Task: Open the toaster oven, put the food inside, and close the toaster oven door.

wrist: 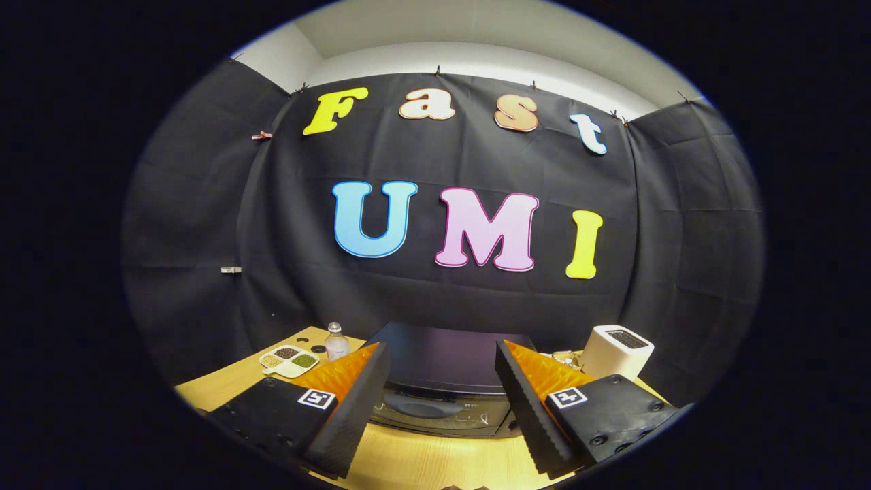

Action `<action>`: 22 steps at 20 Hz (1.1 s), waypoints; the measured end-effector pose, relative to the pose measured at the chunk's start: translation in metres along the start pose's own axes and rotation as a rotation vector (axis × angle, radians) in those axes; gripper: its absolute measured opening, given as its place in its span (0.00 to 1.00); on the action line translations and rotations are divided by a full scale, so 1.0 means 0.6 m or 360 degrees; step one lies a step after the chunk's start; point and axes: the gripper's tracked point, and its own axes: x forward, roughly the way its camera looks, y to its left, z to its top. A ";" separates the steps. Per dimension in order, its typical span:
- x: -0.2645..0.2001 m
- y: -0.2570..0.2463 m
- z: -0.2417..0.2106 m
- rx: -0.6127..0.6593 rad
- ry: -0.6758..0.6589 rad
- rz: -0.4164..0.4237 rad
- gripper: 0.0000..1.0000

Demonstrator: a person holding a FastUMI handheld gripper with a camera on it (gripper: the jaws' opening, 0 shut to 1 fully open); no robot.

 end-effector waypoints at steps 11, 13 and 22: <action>-0.021 -0.027 0.017 -0.0022 -0.0026 -0.0013 0.97; -0.025 -0.024 0.016 -0.0028 -0.0022 -0.0002 0.97; -0.035 -0.009 0.011 -0.0054 -0.0003 0.0046 0.97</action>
